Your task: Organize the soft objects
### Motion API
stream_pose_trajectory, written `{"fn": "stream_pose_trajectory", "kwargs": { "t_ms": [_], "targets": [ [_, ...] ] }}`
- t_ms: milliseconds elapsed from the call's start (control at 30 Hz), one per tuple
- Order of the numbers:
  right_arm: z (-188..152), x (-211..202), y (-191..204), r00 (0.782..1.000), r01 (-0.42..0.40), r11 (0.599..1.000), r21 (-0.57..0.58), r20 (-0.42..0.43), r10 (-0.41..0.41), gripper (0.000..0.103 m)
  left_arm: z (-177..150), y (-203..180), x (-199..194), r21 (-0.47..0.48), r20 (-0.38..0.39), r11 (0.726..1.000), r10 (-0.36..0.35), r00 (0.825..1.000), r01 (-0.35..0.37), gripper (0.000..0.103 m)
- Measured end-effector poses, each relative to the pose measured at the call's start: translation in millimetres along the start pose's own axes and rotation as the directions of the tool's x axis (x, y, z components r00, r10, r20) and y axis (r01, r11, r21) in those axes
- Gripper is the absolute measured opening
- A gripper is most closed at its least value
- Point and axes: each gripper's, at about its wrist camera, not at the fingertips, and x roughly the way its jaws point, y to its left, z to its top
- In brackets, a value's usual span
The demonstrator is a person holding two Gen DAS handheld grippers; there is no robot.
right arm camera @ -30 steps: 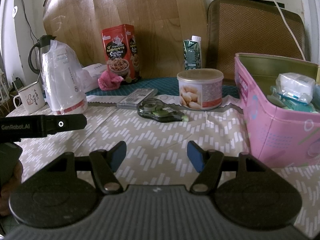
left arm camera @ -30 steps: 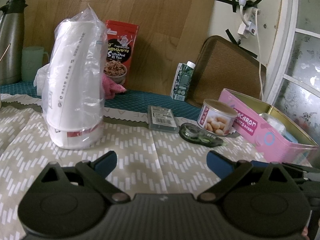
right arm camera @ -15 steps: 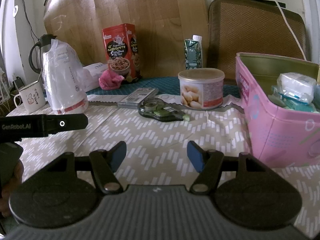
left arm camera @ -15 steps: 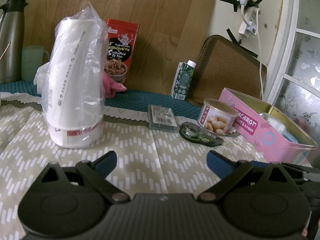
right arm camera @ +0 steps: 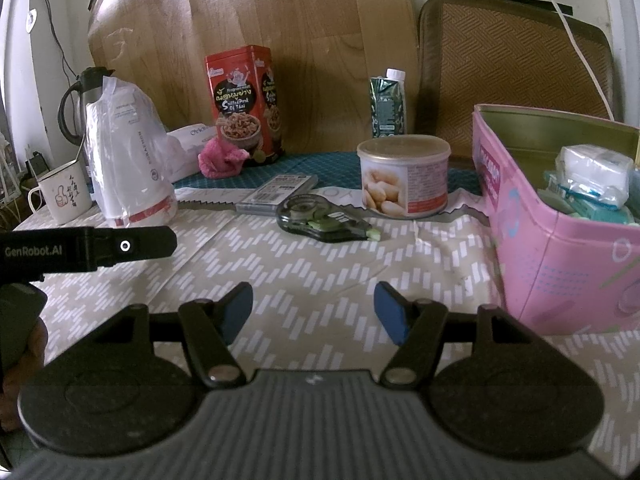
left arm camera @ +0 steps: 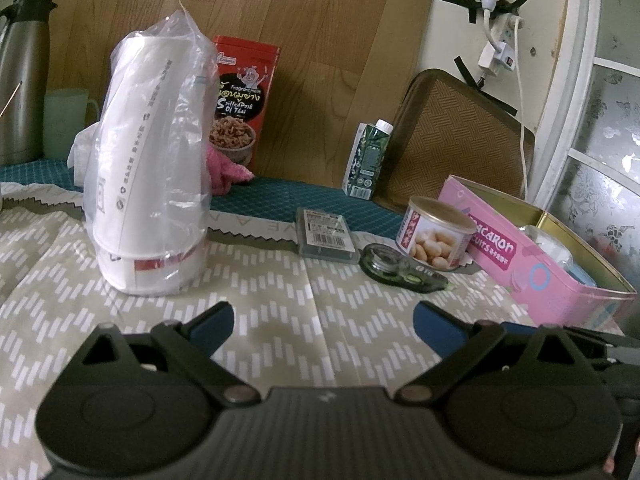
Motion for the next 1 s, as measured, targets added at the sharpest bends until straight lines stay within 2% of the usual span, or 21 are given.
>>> {"fn": "stream_pose_trajectory", "kwargs": {
  "t_ms": [1000],
  "targets": [
    [-0.9,6.5,7.1,0.999,0.009,0.999,-0.044,-0.032,-0.010,0.069,-0.5,4.3,-3.5,-0.030,0.019,0.999,0.021,1.000,-0.020,0.100]
  ]
}}
